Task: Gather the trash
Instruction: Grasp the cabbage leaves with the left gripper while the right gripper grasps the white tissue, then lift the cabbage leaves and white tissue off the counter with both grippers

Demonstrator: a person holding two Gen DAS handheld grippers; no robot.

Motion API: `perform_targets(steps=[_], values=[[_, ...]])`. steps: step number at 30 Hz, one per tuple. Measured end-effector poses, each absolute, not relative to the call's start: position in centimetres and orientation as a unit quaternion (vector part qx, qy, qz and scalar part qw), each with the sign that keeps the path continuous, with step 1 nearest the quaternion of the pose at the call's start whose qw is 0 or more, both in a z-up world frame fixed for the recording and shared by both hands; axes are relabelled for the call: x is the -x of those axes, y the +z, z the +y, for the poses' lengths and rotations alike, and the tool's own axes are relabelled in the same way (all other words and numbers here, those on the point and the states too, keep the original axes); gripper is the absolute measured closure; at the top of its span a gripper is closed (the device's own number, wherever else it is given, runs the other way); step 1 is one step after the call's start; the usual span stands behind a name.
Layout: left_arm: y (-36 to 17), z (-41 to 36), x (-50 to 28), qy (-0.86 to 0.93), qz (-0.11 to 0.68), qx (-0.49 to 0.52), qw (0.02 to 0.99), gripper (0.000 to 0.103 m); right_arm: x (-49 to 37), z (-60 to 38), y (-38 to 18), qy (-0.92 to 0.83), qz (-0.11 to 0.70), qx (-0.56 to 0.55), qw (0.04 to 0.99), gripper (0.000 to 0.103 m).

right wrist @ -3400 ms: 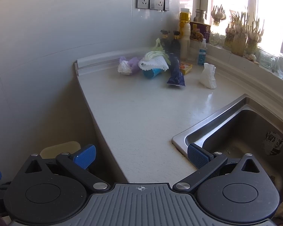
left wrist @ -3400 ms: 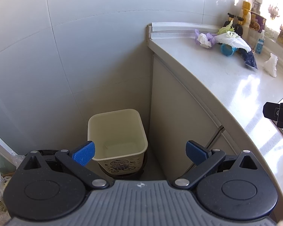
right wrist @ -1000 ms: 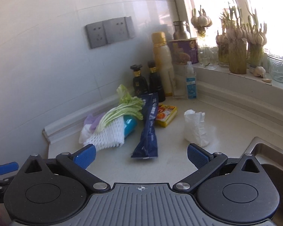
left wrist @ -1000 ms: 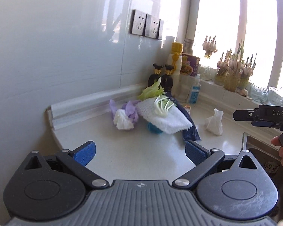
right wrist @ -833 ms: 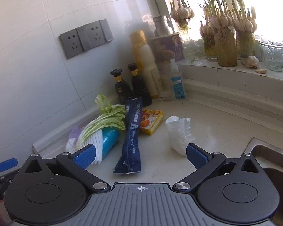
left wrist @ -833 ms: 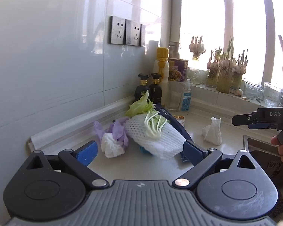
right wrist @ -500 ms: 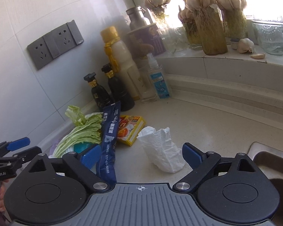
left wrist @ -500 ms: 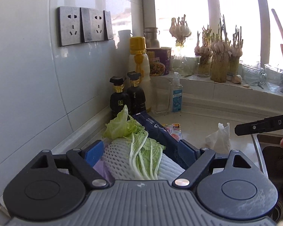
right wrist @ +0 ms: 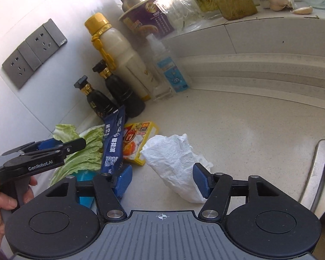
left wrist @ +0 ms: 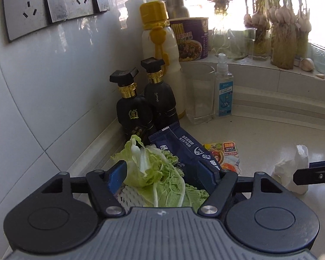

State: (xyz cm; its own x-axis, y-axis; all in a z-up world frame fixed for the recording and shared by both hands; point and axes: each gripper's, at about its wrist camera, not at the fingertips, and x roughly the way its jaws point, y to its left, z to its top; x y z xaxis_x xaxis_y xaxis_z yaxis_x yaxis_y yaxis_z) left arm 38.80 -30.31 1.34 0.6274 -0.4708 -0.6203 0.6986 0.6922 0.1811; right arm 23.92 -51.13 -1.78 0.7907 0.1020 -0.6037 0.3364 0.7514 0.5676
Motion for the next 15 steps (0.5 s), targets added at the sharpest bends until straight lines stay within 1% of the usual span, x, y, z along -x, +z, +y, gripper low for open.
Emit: perform_targets(steps=[1, 2, 3, 4, 5, 6, 7, 8, 9, 12, 15], values=[[1.1, -30.5, -39.0, -0.326, 0.284, -0.209, 0.877, 0.041, -24.1, -51.1, -2.0, -0.071, 0.319, -0.344, 0.88, 0.052], [0.9, -30.7, -39.2, -0.32, 0.289, -0.211, 0.878, 0.043, -24.3, -51.1, -2.2, -0.079, 0.32, -0.341, 0.88, 0.056], [0.7, -30.8, -39.3, -0.313, 0.291, -0.212, 0.879, 0.049, -24.4, -51.1, -2.3, -0.085, 0.321, -0.339, 0.88, 0.063], [0.7, -30.9, -39.4, -0.306, 0.29, -0.21, 0.882, 0.057, -24.5, -51.1, -2.5, -0.088, 0.321, -0.338, 0.88, 0.068], [0.8, -30.8, -39.5, -0.299, 0.289, -0.204, 0.886, 0.062, -24.6, -51.1, -2.6, -0.09, 0.321, -0.337, 0.881, 0.07], [0.9, -30.7, -39.6, -0.294, 0.29, -0.194, 0.889, 0.071, -24.7, -51.1, -2.8, -0.092, 0.32, -0.337, 0.881, 0.075], [1.0, -30.5, -39.8, -0.292, 0.297, -0.18, 0.891, 0.076, -24.8, -51.2, -2.9, -0.094, 0.32, -0.338, 0.88, 0.079], [1.2, -30.3, -40.0, -0.29, 0.301, -0.166, 0.893, 0.079, -24.9, -51.3, -3.0, -0.095, 0.319, -0.34, 0.88, 0.081], [1.3, -30.1, -40.1, -0.287, 0.304, -0.157, 0.895, 0.084, -24.9, -51.3, -3.0, -0.096, 0.318, -0.341, 0.879, 0.085], [1.6, -29.9, -39.9, -0.284, 0.305, -0.149, 0.897, 0.089, -25.0, -51.4, -3.2, -0.102, 0.314, -0.346, 0.878, 0.09], [2.0, -29.8, -39.5, -0.281, 0.296, -0.143, 0.902, 0.09, -24.8, -51.5, -2.9, -0.105, 0.307, -0.35, 0.879, 0.092]])
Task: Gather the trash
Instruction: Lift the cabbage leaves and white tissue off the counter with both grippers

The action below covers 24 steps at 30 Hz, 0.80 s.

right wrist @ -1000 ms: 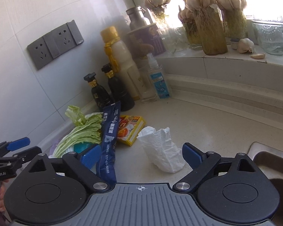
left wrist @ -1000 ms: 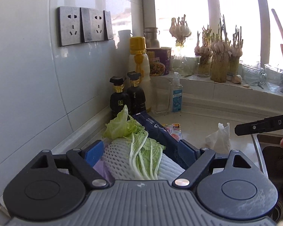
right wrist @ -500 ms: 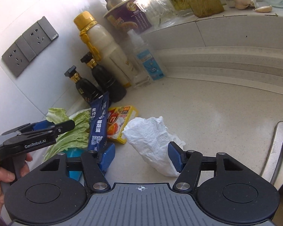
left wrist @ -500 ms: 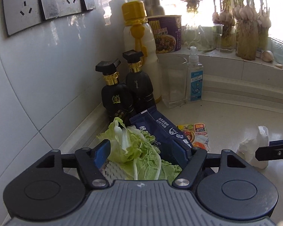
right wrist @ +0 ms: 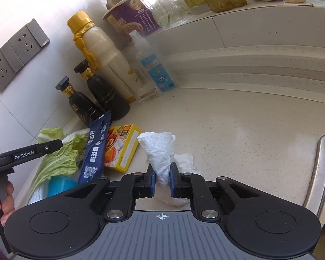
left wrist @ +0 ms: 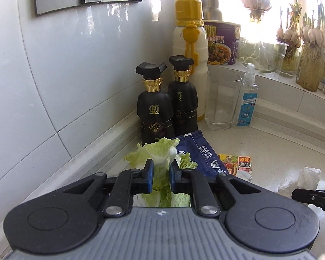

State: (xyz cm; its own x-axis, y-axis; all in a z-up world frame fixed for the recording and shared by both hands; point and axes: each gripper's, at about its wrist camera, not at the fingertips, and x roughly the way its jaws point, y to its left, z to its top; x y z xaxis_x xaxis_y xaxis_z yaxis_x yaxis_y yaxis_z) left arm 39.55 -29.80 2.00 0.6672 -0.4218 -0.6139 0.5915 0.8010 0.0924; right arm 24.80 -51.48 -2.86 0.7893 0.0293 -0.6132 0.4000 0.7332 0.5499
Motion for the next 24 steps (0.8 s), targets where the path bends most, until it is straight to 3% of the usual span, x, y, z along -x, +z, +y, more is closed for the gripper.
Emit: perform_targets(steps=[6, 24], values=[[4.2, -28.9, -38.6, -0.279, 0.267, -0.117, 0.915, 0.099, -23.9, -51.7, -1.1, -0.11, 0.289, -0.35, 0.884, 0.092], [13.2, -26.3, -34.0, -0.273, 0.175, -0.06, 0.944, 0.099, -20.7, -50.3, 7.2, -0.093, 0.239, -0.333, 0.907, 0.092]])
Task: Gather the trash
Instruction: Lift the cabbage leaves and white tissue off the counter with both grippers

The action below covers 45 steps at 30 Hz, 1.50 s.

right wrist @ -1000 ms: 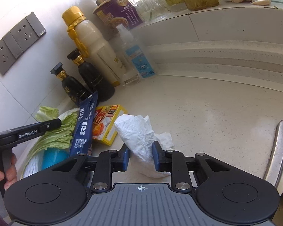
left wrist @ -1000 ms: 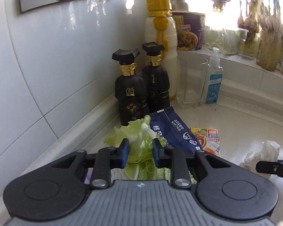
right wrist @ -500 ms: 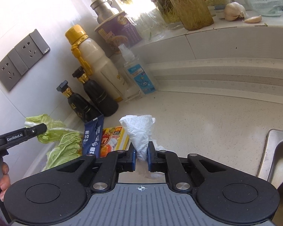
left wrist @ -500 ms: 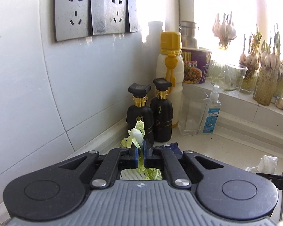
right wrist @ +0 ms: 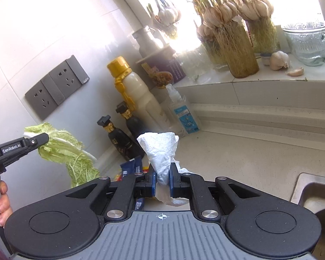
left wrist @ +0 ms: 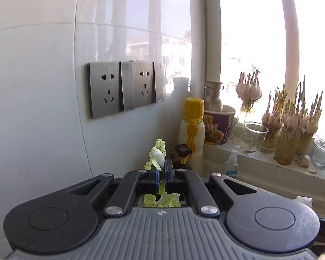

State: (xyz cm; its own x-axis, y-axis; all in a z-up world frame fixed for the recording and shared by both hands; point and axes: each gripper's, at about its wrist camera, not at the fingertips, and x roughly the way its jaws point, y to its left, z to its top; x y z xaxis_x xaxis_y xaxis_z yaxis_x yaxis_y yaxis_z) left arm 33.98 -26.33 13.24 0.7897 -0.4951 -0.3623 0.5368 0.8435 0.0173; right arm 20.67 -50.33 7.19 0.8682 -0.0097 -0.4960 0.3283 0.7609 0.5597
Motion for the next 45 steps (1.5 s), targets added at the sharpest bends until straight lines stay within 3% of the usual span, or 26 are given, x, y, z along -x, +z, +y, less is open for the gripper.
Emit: perform_targets(steps=[22, 35, 45], values=[[23.1, -21.4, -26.0, -0.281, 0.104, -0.02, 0.954, 0.099, -15.3, -46.2, 18.1, -0.048, 0.183, -0.318, 0.929, 0.092], [24.4, -15.0, -21.9, -0.257, 0.121, -0.022, 0.959, 0.099, -12.3, -39.5, 22.4, 0.009, 0.199, -0.289, 0.937, 0.092], [22.0, -9.0, -19.4, -0.219, 0.147, -0.028, 0.964, 0.099, -10.6, -31.2, 22.5, 0.084, 0.231, -0.255, 0.935, 0.092]])
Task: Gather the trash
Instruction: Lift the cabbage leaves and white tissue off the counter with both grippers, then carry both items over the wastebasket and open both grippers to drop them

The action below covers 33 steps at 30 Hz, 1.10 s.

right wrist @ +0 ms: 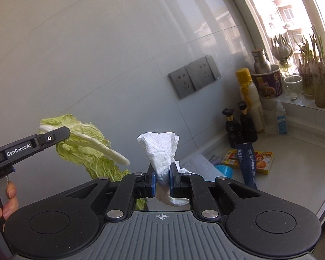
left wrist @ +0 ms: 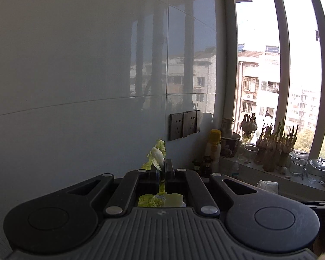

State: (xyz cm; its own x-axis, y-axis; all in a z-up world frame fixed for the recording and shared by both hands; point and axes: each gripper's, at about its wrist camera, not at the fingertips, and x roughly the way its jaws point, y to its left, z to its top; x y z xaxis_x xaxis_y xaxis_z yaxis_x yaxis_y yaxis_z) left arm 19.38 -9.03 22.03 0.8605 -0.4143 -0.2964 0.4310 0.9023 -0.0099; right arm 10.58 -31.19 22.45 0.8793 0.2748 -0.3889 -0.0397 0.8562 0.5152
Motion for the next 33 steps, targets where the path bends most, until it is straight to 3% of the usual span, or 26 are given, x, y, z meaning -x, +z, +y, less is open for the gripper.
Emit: perform_targets(steps=[12, 33], values=[[15.5, -1.7, -18.3, -0.174, 0.2, -0.019, 0.964, 0.099, -10.7, -20.9, 18.9, 0.166, 0.278, -0.22, 0.92, 0.092], [-4.2, 4.2, -19.2, -0.137, 0.355, 0.103, 0.919, 0.099, -11.6, -9.1, -0.4, 0.198, 0.396, -0.189, 0.877, 0.092]])
